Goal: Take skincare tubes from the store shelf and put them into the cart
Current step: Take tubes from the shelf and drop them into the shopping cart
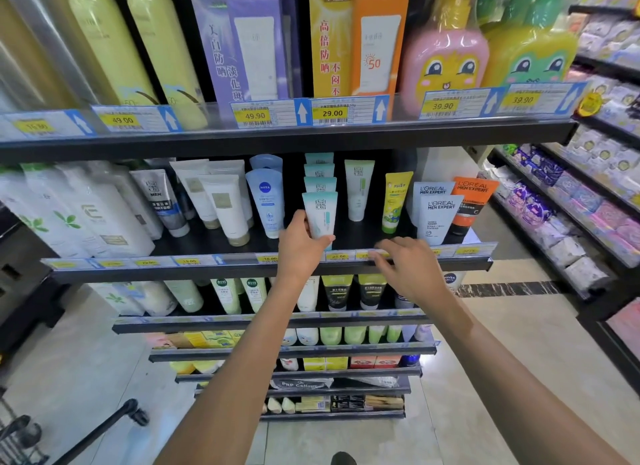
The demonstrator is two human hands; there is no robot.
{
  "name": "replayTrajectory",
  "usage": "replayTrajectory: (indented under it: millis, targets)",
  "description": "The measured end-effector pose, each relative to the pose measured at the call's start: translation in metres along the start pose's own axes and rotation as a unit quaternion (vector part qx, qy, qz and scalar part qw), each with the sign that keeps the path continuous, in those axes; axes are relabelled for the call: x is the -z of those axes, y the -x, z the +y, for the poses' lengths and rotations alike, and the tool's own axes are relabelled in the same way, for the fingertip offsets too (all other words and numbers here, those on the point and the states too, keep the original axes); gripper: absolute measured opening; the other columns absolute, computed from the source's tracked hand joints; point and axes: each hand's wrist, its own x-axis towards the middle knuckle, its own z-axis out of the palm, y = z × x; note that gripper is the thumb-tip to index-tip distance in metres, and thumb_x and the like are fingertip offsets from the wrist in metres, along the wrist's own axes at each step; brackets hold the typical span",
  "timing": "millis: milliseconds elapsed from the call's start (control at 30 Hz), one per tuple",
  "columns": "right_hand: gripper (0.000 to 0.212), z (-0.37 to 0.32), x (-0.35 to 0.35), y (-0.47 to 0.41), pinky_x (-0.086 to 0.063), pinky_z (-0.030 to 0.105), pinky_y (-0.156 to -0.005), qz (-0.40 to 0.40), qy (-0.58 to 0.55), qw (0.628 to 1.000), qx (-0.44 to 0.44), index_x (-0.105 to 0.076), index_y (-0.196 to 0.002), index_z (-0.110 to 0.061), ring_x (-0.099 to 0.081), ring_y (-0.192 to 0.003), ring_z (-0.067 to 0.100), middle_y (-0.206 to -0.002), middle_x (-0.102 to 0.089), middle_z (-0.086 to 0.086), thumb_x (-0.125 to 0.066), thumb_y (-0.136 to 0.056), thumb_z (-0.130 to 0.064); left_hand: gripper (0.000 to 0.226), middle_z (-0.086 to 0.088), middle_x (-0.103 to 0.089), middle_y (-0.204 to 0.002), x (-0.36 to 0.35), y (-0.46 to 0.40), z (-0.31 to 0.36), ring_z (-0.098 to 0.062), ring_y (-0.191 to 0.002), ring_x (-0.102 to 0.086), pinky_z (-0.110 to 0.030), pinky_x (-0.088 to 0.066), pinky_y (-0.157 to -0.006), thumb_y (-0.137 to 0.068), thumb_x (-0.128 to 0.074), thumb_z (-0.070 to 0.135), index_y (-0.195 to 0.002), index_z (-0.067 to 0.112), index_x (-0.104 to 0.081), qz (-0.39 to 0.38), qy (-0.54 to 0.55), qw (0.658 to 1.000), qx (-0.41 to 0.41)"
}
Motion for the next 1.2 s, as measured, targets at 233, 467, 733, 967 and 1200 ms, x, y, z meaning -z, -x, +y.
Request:
replayTrajectory:
  millis: [233,467,733,967,1200]
  targets:
    - [0.028,-0.011,0.008,0.004,-0.048,0.047,-0.098,-0.022,-0.036,0.999,-0.029,-0.074,-0.117,-0.012,-0.067,-0.1,0.03,-0.104,-0.074,0.005,-0.065,-0.098,-0.031,0.067,0.001,-0.061,-0.13,0.011,0.02,0.005,-0.013,-0.114,-0.058,-0.026,-0.048,-0.091,-0.086,-0.081,0.023,-0.143,0.018,-0.045,0.012,-0.019,1.0,0.01]
    - [0.033,-0.059,0.022,0.039,-0.045,0.05,-0.11,-0.036,-0.116,0.991,0.053,-0.069,-0.125,-0.011,-0.057,-0.124,0.029,-0.127,-0.066,0.008,-0.067,-0.096,-0.027,0.052,0.0,-0.057,-0.136,0.059,0.105,-0.018,-0.019,-0.125,-0.053,-0.038,-0.048,-0.101,-0.101,-0.059,0.039,-0.147,0.022,-0.044,0.087,-0.157,0.984,0.014]
    - [0.042,-0.16,-0.003,0.092,-0.033,0.037,-0.117,-0.239,-0.196,0.935,0.175,-0.06,-0.14,-0.018,-0.046,-0.138,0.022,-0.144,-0.057,0.003,-0.055,-0.104,-0.037,0.047,-0.002,-0.054,-0.143,0.119,0.267,-0.09,-0.024,-0.13,-0.05,-0.034,-0.041,-0.105,-0.105,-0.047,0.042,-0.148,0.022,-0.048,0.166,-0.269,0.925,0.208]
    - [0.046,-0.272,-0.022,0.126,-0.038,0.039,-0.115,-0.302,-0.254,0.868,0.302,-0.061,-0.14,-0.021,-0.048,-0.139,0.023,-0.145,-0.058,0.001,-0.05,-0.103,-0.048,0.051,-0.005,-0.057,-0.141,0.184,0.389,-0.124,-0.027,-0.128,-0.052,-0.04,-0.045,-0.106,-0.104,-0.047,0.045,-0.146,0.016,-0.051,0.28,-0.309,0.853,0.316]
    - [0.075,-0.382,-0.042,0.154,-0.033,0.044,-0.12,-0.353,-0.257,0.82,0.371,-0.054,-0.146,-0.029,-0.036,-0.148,0.02,-0.155,-0.048,-0.002,-0.022,-0.095,-0.073,0.051,-0.005,-0.056,-0.145,0.238,0.475,-0.147,-0.027,-0.132,-0.051,-0.041,-0.045,-0.107,-0.104,-0.047,0.045,-0.147,0.018,-0.051,0.361,-0.295,0.796,0.386]
